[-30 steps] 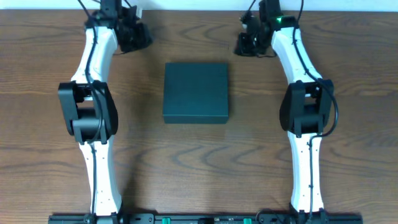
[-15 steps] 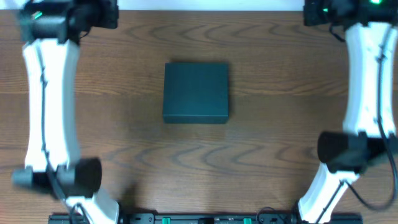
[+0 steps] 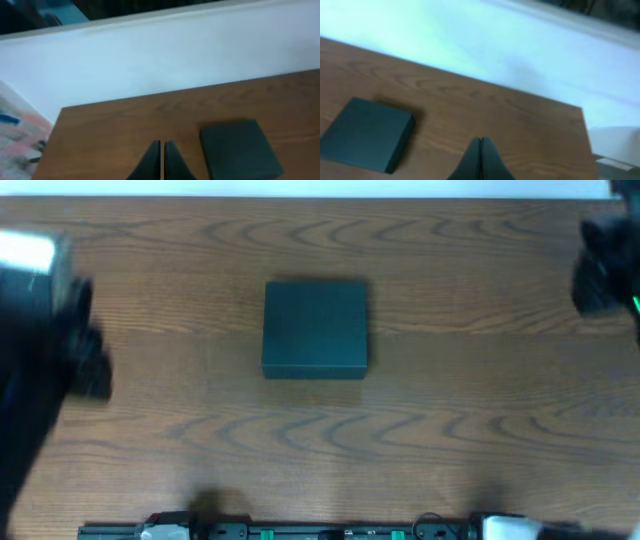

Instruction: Pack container

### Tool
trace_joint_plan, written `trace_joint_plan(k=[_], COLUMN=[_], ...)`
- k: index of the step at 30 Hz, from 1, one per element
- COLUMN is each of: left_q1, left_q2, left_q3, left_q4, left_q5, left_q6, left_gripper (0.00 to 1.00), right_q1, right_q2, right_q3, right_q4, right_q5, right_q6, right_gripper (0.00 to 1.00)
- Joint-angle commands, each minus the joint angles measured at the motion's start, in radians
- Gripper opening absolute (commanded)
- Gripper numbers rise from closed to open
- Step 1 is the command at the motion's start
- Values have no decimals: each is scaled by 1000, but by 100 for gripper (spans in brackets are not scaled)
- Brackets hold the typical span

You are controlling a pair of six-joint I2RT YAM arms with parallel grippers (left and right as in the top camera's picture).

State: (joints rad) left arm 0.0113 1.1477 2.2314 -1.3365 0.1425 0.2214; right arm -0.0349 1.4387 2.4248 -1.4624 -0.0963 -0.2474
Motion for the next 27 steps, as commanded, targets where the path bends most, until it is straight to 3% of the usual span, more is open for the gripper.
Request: trace_joint_plan(k=[1,7,10,13,15,20,27], left_q1=[3,3,3,-15,-13,-11,-11], left_q2=[-74,-342,-525,-546,-547,-547,-548], left_q3=[-65,-426,-698,-986,-1128,-1407,-1671], left_q4=[-42,71,240,383,480,684,828], left_q5=[-24,-33,-39,-9,15,15,8], left_q6=[-9,-13,-35,-93,-126,-222,-410], left_gripper=[6,6,6,6,6,6,6], right_q1=[4,3,3,3,3,3,3], right_q2=[-81,-465,-733,-1008,-1099,-1165,-1151], right_q3=[-94,-553,-901,-1341,-1526,-1823,-2045], right_q4=[-26,164,360,600,704,903,1031], right_q5=[10,40,40,28,-13,-51,-46], right_q6=[-14,34,104,267,331,435,464], right_gripper=[2,2,2,2,2,1,2])
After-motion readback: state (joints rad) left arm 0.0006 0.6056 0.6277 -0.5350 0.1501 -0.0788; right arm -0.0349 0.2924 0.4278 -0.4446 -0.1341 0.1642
